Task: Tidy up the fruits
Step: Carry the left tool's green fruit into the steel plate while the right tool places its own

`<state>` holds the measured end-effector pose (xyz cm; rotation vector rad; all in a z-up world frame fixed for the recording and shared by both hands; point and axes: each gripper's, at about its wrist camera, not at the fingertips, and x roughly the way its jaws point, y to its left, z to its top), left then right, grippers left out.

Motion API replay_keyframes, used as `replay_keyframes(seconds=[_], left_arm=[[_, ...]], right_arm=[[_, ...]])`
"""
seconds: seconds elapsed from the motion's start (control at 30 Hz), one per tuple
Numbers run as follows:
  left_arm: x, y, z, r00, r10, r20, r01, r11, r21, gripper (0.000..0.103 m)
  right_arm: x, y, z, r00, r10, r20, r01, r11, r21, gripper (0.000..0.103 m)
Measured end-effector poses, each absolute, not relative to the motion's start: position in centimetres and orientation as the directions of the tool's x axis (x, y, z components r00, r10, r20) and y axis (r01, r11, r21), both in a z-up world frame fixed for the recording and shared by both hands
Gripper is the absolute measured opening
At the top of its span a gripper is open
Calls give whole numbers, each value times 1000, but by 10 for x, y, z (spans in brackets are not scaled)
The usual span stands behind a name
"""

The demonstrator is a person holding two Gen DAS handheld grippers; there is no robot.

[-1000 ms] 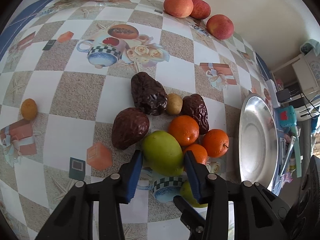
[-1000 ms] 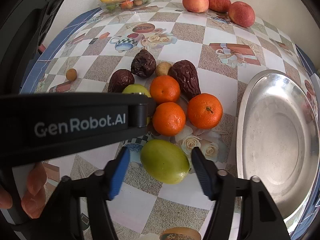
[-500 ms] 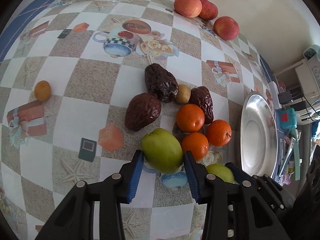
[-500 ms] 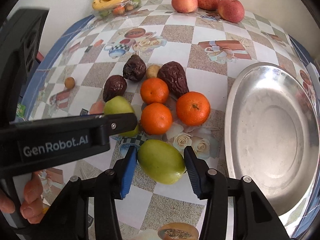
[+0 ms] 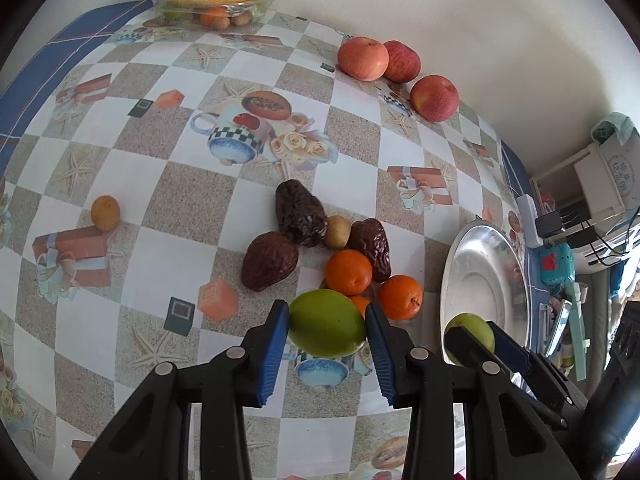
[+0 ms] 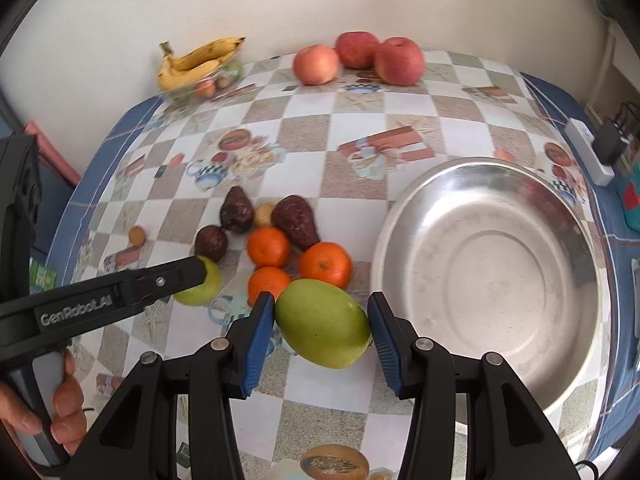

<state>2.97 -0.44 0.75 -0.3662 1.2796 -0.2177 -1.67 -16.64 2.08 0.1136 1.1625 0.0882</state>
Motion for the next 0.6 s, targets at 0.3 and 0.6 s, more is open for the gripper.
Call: replay_keyframes(seconds=[0.3, 0.6], left_arm=[[58, -34, 15, 275, -382, -882, -44, 912, -408, 42], [66, -102, 13, 230, -468, -854, 56, 882, -468, 42]], right_arm=[[6, -211, 20, 386, 53, -921, 151, 981, 120, 50], [23, -258, 11, 397, 10, -918, 284, 950, 133, 50]])
